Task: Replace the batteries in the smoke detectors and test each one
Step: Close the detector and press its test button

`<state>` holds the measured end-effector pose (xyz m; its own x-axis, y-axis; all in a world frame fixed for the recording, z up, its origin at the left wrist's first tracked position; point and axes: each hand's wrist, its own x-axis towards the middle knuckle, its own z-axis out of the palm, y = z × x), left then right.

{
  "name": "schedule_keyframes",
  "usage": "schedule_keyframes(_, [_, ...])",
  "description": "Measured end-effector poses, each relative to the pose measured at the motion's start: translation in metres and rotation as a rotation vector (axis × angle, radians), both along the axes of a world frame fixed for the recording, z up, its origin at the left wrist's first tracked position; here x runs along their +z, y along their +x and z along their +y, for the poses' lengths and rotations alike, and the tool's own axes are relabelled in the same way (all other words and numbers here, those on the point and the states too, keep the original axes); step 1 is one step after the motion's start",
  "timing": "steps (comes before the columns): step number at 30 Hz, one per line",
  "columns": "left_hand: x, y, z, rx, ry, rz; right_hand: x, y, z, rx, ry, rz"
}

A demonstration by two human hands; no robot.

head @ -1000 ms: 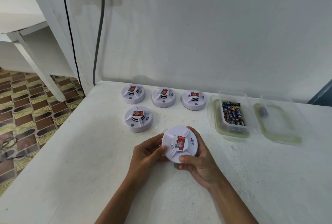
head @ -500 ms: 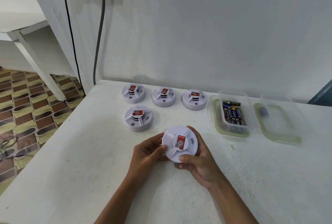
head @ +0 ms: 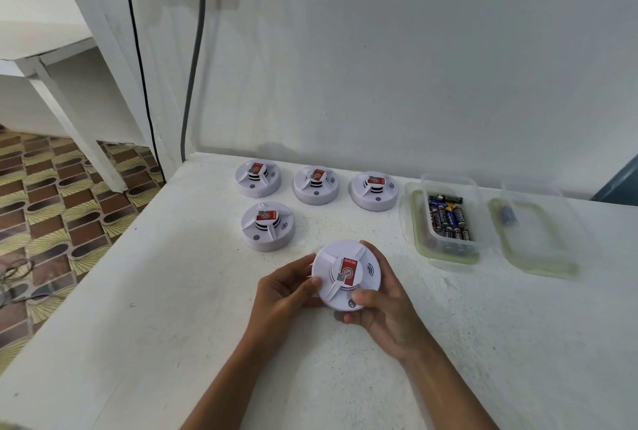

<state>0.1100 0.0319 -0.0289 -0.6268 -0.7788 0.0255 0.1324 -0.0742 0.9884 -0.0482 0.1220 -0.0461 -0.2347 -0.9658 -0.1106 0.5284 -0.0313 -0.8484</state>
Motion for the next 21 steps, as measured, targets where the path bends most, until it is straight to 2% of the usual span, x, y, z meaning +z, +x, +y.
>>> schedule_keyframes(6, [0.0007,-0.0001,0.0006,-0.003,-0.006,-0.009,-0.0018,0.0014,0.0009,-0.02,0.006,0.073])
schedule_keyframes(21, [0.0033,-0.0006,0.0011,-0.012,-0.02,-0.024,-0.001,0.0015,0.0005,-0.031,0.02,0.065])
